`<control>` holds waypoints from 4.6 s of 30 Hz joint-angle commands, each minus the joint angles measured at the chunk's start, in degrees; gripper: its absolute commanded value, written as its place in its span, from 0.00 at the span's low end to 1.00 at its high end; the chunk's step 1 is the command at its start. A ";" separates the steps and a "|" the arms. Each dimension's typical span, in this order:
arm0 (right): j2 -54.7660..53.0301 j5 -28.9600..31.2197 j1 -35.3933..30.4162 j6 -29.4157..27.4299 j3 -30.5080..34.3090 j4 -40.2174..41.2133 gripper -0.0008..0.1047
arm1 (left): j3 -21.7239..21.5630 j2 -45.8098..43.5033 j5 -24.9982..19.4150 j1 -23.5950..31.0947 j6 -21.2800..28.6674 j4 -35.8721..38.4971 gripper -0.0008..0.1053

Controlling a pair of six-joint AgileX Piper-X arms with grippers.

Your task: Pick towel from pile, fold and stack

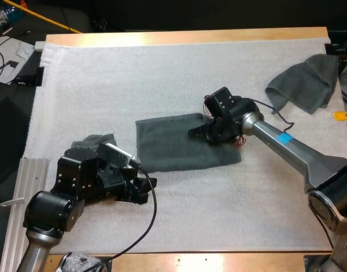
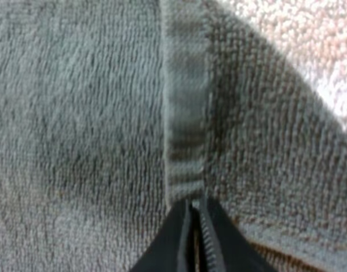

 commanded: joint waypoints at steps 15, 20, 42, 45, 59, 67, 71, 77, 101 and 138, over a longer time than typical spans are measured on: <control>1.10 17.65 -1.73 9.97 -0.56 -14.27 0.01 | -0.21 -0.23 0.59 -0.21 -0.29 0.59 0.55; -1.39 21.15 -3.71 8.68 -0.61 -15.25 0.01 | -0.15 -0.38 0.70 -0.21 -0.22 0.66 0.55; -10.76 -0.15 -0.18 -2.99 -0.27 3.39 0.01 | -0.30 0.15 0.83 -0.29 -0.39 0.10 0.56; -9.88 -0.68 0.80 -3.11 -0.18 3.64 0.01 | -0.34 0.11 0.87 -0.27 -0.45 0.09 0.56; -1.73 -0.56 1.33 -3.62 -0.95 2.67 0.01 | -0.30 -0.26 0.32 -0.24 -0.50 0.35 0.56; 1.74 2.04 1.27 -1.64 -1.17 0.16 0.01 | -0.30 -0.15 0.30 -0.20 -0.58 0.20 0.55; 2.91 4.04 1.17 0.93 -1.42 -2.49 0.01 | -0.33 -0.13 0.33 -0.13 -0.58 0.14 0.55; 2.38 7.93 0.98 3.23 -1.42 -5.41 0.01 | -0.31 -0.03 0.70 -0.11 -0.33 0.59 0.55; -13.53 24.53 -4.61 0.85 -2.33 -6.23 0.01 | -0.28 -0.03 1.06 -0.23 -0.37 0.60 0.56; -4.21 6.71 1.02 -3.59 0.29 6.01 0.01 | -0.30 -0.09 0.57 -0.19 -0.73 -0.28 0.56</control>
